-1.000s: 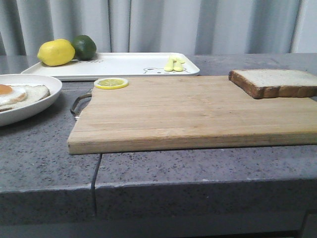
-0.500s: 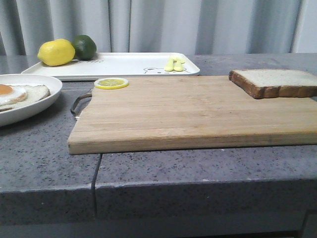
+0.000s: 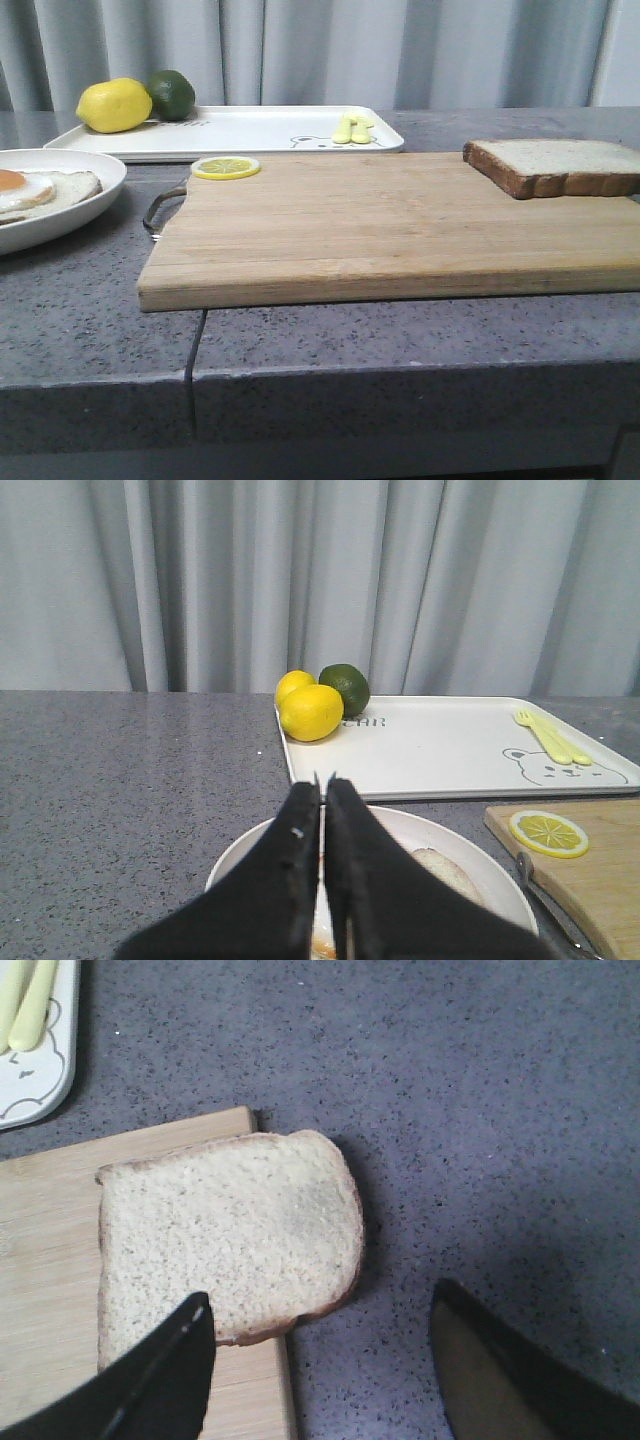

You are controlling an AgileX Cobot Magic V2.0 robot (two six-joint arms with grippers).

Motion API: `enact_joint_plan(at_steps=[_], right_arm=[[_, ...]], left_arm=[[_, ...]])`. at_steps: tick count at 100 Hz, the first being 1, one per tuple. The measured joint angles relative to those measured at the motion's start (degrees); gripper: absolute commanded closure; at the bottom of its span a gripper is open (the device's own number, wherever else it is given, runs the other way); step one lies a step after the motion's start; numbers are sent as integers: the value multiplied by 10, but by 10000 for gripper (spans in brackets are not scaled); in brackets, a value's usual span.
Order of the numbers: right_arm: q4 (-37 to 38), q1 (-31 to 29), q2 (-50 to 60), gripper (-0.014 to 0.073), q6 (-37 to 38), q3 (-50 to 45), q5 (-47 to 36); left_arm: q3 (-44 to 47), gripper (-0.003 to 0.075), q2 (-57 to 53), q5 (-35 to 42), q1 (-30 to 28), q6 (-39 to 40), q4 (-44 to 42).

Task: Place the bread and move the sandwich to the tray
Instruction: 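Reach the right gripper down and grasp the white bread slice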

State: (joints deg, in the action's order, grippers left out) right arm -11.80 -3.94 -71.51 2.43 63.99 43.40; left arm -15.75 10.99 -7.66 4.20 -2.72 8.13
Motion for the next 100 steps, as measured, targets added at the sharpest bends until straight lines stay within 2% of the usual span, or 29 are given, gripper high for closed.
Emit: enact_joint_plan(at_steps=[23,44,81,100], right_arm=[[-139,-64,-112,120,-110,50,63],[-255,-92,-189,132,-200,56,73],[-287,-98,-260,131,-230,57,55],[-329,-98,-278,132,-252,57,55]], left_arm=[[0,740,0,0,0,0,0],[0,740,0,0,0,0,0],[0,740,0,1,0,0,0],[0,740,0,6,0,0,0]])
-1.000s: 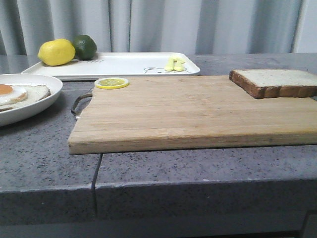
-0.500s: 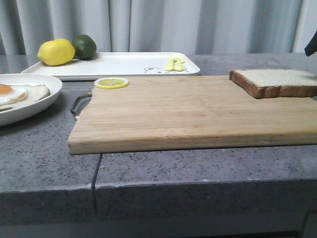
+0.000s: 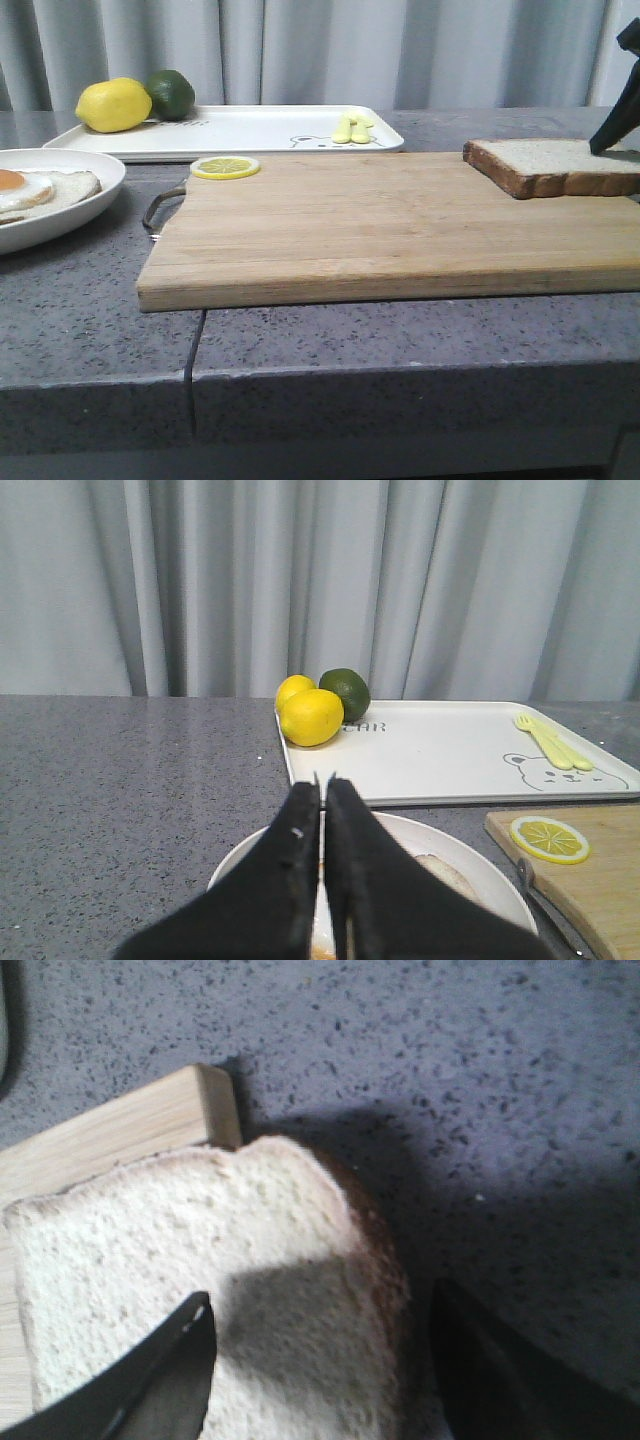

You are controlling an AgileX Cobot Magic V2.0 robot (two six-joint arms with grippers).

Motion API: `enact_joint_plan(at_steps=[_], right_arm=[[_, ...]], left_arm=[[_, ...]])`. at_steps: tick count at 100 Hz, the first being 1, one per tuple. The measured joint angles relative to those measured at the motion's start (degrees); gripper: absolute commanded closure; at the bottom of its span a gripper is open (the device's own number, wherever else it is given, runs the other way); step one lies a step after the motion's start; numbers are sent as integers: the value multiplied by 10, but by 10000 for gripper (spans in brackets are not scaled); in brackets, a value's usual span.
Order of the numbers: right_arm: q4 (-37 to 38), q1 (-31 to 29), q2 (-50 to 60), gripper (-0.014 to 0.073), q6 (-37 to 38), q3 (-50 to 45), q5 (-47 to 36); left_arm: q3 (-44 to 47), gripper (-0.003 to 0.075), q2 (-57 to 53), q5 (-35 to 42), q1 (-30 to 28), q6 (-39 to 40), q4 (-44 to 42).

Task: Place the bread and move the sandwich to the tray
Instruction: 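Reach the right gripper down and grasp the white bread slice, then lift the bread with the right gripper and carry it over the egg toast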

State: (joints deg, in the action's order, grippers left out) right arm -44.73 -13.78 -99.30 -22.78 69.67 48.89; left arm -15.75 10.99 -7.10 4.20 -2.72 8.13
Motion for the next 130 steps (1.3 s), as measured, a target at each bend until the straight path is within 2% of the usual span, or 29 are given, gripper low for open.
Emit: enact_joint_plan(at_steps=[7,14,21,33,67,99,113,130], right_arm=[[-17,0,-8,162,-8,0,3],[-28,0,-14,237,-11,0,5],[-31,0,-16,370,-14,0,5],[-38,-2,-16,669,-16,2,5],[-61,-2,-9,655,-17,3,13],[-188,11,47,655,-65,3,56],[-223,57,53,655,-73,3,58],[-259,167,53,655,-76,3,2]], left_arm=[[0,740,0,0,0,0,0],[0,740,0,1,0,0,0],[0,740,0,1,0,0,0],[0,740,0,1,0,0,0],[0,740,0,3,0,0,0],[0,740,0,4,0,0,0],[0,740,0,11,0,0,0],[0,740,0,18,0,0,2]])
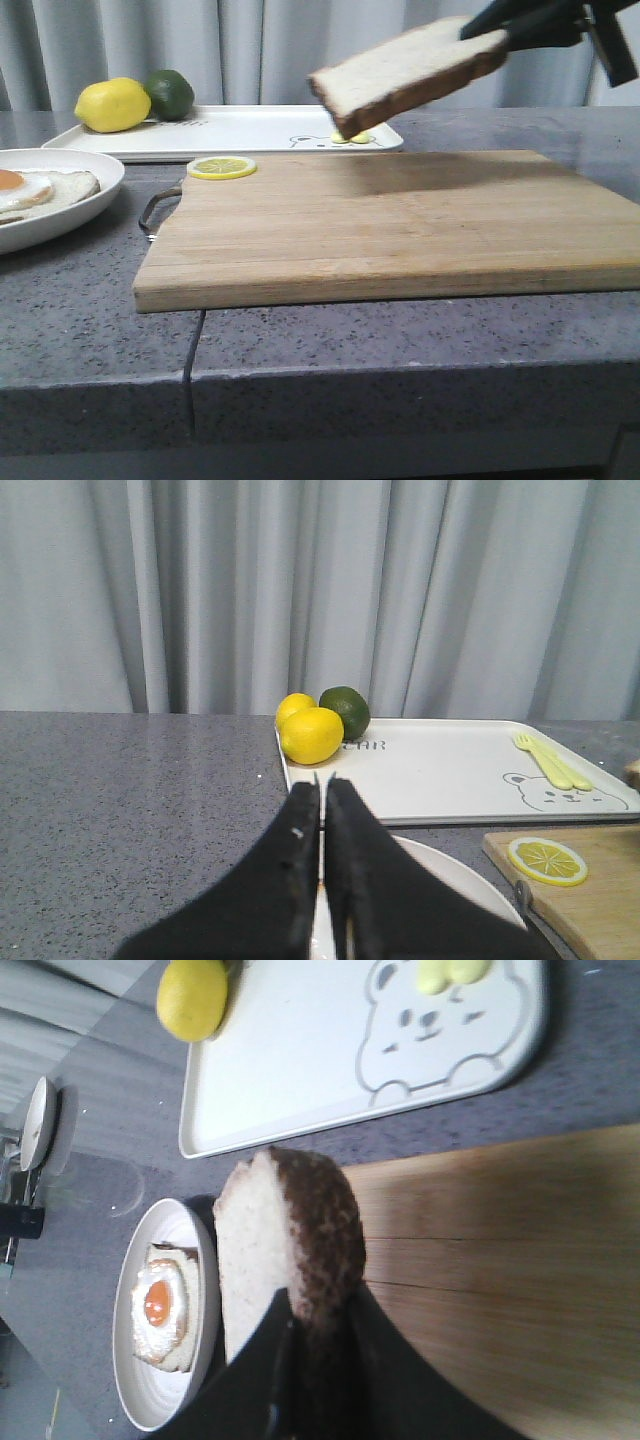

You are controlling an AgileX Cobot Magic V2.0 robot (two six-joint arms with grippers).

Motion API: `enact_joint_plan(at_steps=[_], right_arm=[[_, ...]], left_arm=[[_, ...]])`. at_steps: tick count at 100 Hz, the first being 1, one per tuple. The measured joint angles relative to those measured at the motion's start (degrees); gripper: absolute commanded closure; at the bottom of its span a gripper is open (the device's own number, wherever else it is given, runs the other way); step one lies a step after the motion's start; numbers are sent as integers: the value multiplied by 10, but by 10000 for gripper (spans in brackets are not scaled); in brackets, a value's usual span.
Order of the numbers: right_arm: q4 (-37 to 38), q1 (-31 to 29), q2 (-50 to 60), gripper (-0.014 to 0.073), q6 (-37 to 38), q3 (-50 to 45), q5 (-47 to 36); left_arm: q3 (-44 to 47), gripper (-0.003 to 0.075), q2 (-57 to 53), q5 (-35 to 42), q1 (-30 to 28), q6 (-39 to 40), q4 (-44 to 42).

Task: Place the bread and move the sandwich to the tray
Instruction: 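Lift the bread with the right gripper and carry it over the egg toast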

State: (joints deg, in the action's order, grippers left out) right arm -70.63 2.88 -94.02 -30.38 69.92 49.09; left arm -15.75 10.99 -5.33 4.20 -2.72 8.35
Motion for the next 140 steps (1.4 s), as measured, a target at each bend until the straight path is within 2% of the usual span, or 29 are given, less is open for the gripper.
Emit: enact_joint_plan(at_steps=[18,37,47,59,88,105,117,132,140], right_arm=[[-48,129,-2,655,-17,0,-89],[-161,227,-42,655,-73,0,-137],[-224,260,-69,655,-105,10,-152],[-261,298,-99,655,-124,43,-174],[-275,360,-181,655,-129,142,-195],[-276,377,-207,648,-130,159,-204],[-276,377,-219,545,-131,160,-205],[-276,377,-230,294,-136,161,-203],[-276,377,-231,251,-138,161,-206]], left_arm=[[0,740,0,0,0,0,1],[0,740,0,2,0,0,13],[0,740,0,1,0,0,15],[0,740,0,1,0,0,17],[0,740,0,1,0,0,18],[0,740,0,2,0,0,19],[0,740,0,2,0,0,19],[0,740,0,2,0,0,19],[0,740,0,2,0,0,19]])
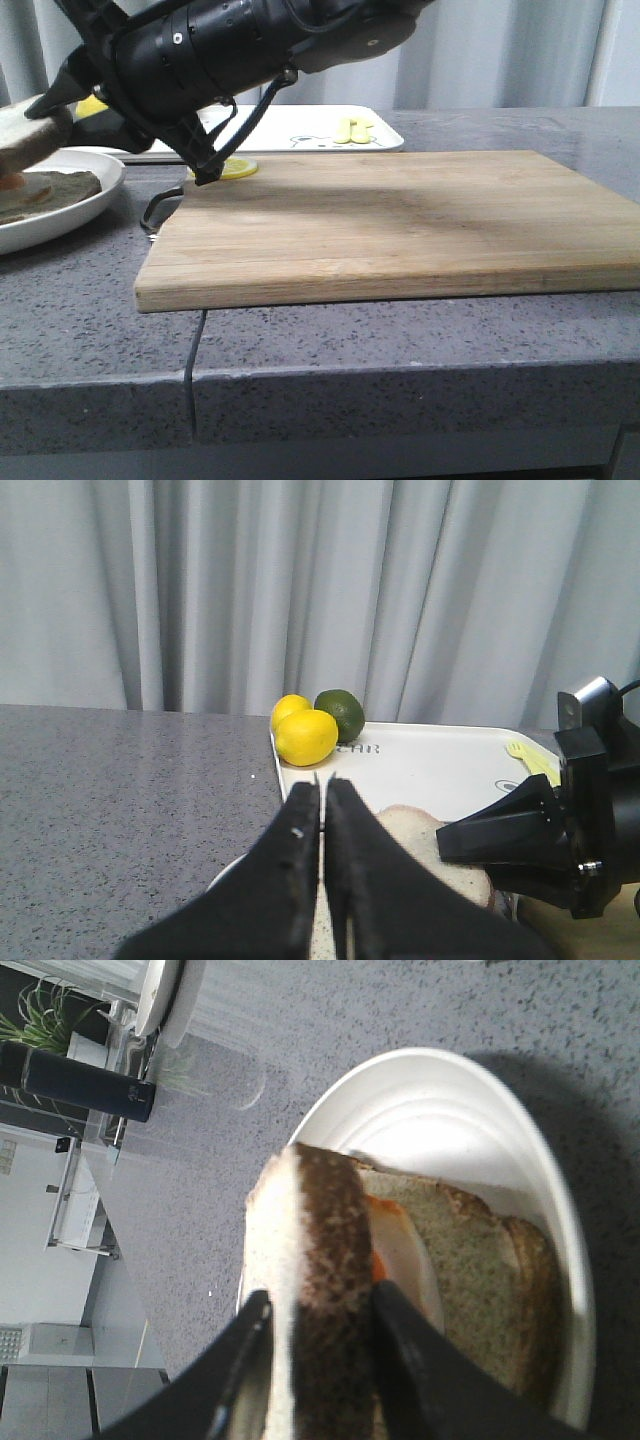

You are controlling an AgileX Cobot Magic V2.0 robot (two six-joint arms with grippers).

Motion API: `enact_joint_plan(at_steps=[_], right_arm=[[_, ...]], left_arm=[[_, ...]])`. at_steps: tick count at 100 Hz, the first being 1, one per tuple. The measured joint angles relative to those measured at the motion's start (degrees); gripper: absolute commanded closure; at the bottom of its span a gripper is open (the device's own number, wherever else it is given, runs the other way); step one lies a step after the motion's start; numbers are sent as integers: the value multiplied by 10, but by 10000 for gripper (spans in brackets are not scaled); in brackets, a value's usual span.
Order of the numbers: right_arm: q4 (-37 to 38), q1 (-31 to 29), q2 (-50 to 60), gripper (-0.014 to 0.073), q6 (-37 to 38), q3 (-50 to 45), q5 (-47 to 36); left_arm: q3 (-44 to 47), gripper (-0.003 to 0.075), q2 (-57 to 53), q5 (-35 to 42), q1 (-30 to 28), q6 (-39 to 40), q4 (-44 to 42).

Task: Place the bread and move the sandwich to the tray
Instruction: 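Lift the bread with the right gripper and carry it over the egg toast, then lower the bread onto the egg toast and open the right gripper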

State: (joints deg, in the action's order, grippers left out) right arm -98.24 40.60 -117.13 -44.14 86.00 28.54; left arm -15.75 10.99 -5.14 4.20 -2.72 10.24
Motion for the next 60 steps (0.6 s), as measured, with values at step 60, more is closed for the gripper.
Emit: enact_joint_plan(at_steps=[60], right_arm=[[41,-43,73,497,-206,2,28]], left_arm=[[-122,739,73,-163,-17,0,-6]])
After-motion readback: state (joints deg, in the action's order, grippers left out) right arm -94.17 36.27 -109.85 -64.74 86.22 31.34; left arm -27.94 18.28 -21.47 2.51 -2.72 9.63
